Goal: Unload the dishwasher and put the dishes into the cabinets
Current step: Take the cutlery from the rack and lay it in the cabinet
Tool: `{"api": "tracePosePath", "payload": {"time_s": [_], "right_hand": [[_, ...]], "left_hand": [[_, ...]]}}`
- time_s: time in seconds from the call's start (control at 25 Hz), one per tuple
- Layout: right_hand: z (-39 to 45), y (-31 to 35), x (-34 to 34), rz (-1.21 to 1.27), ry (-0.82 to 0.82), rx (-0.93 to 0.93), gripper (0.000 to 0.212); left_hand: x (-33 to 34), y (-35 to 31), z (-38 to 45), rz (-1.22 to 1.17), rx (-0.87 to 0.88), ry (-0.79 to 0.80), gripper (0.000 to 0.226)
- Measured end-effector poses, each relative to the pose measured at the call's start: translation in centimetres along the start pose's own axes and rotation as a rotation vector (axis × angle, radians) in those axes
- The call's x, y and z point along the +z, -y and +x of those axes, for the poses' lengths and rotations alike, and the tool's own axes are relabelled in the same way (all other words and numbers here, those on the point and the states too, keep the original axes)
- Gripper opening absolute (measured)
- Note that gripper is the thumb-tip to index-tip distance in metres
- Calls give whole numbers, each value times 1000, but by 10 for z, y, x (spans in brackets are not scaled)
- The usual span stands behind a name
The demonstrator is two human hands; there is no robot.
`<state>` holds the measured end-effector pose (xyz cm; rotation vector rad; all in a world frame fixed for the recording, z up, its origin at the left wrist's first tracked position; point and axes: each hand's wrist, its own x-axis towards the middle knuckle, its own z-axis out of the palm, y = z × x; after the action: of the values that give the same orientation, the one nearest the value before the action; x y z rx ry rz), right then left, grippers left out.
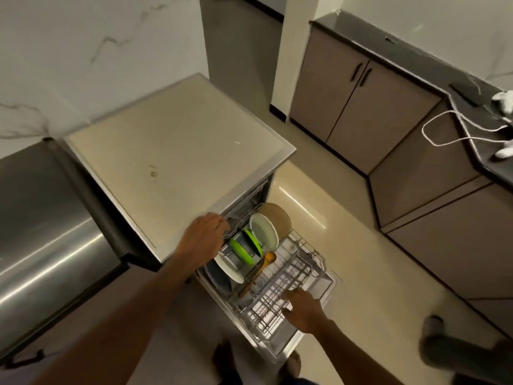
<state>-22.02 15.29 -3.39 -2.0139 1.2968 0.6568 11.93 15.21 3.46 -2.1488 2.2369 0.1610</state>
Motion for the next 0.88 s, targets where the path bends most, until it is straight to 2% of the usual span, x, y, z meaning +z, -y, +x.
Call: {"api": "tracePosePath", "payload": {"time_s": [0.12,0.24,0.4,0.56,0.68,0.88], "right_hand": [[24,-1,14,93,39,-7,44],[61,0,26,177,45,-29,40],[154,-23,54,282,78,-74,39],[275,-54,114,300,94,-53,35],[348,-59,154,441,107,31,41],[443,-45,231,554,93,204,46]], "left_hand": [[9,32,43,71,81,-8,51],[33,46,67,146,139,60,66],[68,46,76,145,117,45,66],[84,46,80,141,97,-1,69],[87,41,78,174,70,-46,69],[98,36,67,488,183,-30,73]]}}
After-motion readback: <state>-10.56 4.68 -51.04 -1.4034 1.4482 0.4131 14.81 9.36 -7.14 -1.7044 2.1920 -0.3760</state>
